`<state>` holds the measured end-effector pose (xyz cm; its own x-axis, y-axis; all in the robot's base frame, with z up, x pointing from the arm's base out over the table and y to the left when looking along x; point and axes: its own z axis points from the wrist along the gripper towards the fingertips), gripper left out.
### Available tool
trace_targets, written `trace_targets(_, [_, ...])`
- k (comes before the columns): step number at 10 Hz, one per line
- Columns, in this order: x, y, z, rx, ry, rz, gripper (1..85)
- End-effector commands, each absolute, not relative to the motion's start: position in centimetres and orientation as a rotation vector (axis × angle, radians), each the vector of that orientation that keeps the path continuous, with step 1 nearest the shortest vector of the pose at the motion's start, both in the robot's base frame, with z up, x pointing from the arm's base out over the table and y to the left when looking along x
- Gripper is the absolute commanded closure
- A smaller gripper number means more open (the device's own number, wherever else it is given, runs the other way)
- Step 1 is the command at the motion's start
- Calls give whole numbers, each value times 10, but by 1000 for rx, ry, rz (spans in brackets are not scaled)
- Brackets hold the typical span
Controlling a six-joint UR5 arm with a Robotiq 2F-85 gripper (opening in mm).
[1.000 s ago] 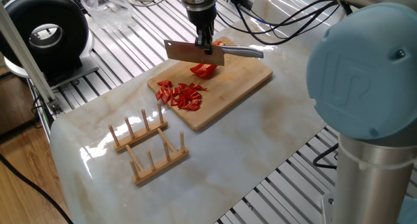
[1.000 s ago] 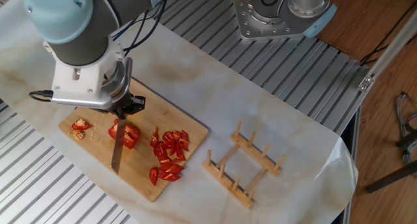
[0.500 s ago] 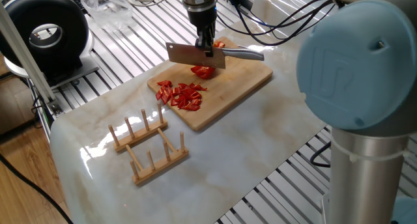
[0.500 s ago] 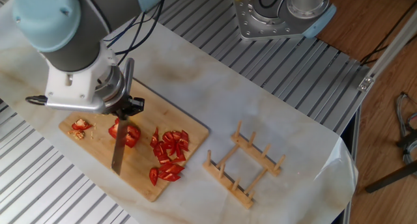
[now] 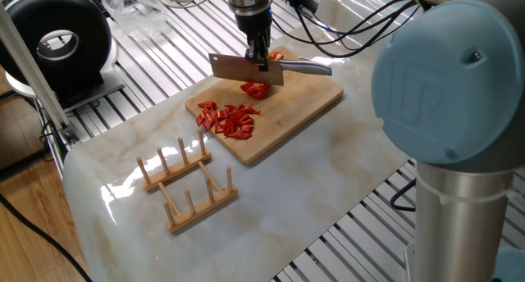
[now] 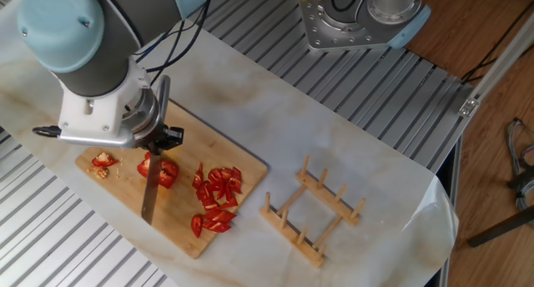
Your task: Chop the chili peppers
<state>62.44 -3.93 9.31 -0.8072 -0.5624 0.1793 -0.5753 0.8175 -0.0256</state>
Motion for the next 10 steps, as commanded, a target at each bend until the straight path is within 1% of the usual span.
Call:
trace_targets(1, [624,-28,92,904,-2844,46,843])
trace_targets(3, [624,-23,92,928,-2835,32,843])
trace_targets(5, [624,-20,95,949,-2824,65,843])
trace_targets(6, [625,-19,97,957,-2829,100,843])
trace_targets(7, [625,-25,101,981,-2825,171,843])
trace_targets(10, [617,-30,111,969,-2841,206,843])
